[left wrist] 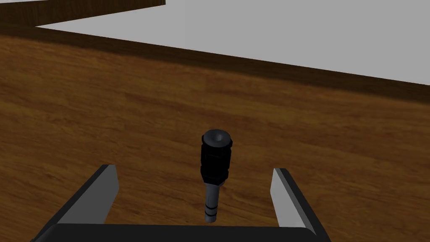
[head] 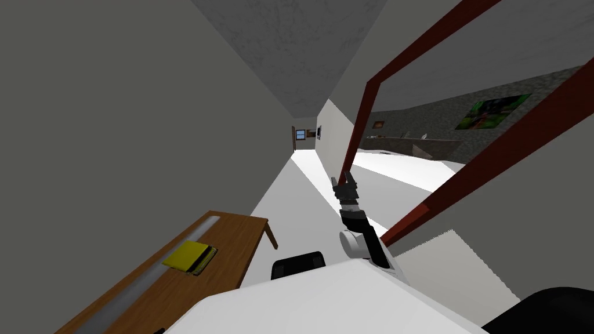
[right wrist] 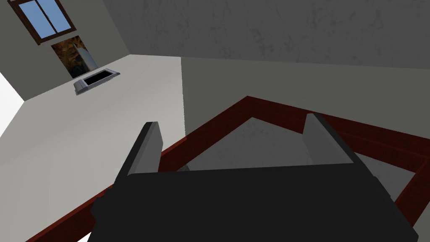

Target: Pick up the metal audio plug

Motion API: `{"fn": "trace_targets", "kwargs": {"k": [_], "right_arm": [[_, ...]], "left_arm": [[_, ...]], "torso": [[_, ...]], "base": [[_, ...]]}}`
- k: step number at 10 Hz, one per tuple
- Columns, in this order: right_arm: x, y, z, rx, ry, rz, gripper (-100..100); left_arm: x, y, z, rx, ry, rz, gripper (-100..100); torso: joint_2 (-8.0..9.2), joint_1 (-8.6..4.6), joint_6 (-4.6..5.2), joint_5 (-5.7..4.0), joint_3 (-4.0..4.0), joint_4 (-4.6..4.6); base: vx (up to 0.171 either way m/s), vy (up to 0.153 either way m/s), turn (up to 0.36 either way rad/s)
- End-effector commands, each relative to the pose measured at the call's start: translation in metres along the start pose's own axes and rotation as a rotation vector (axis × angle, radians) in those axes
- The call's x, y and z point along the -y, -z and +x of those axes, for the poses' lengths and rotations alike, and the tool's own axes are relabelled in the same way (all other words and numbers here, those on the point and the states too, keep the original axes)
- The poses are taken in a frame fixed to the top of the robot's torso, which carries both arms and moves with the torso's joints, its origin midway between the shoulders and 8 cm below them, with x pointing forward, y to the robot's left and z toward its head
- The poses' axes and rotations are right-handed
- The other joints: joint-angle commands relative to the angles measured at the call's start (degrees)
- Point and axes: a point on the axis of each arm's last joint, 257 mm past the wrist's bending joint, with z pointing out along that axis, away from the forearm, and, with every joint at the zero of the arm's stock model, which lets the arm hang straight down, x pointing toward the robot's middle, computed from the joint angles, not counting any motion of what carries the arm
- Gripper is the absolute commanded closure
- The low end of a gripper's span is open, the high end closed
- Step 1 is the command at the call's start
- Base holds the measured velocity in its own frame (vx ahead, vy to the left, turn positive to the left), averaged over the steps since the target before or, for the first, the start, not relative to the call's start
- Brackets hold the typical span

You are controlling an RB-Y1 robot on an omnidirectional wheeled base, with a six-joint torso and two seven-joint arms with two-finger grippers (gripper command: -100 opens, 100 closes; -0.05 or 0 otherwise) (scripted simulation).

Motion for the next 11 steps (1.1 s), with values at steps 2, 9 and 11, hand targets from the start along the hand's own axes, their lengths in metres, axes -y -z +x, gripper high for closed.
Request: {"fn": "trace_targets", "kwargs": {"k": [2,9,11], "right_arm": [[0.000,0.000,0.000,0.000,0.000,0.000,0],[0.000,0.000,0.000,0.000,0.000,0.000,0],[0.000,0.000,0.000,0.000,0.000,0.000,0]], "left_arm": [[-0.026,-0.001,0.007,-0.038,0.004,-0.096,-100],[-0.055,-0.003,0.020,-0.077,0.017,-0.187,-100],[-0.059,-0.011,0.026,-0.075,0.024,-0.186,-100]], "torso": [[-0.01,0.04,0.01,0.01,-0.01,0.00],[0.06,-0.12,-0.04,-0.02,0.03,0.01],[0.06,-0.08,-0.04,-0.01,0.03,0.01]], "base": [[0.023,0.061,-0.211],[0.013,0.048,-0.087],[0.002,0.027,-0.048]]}}
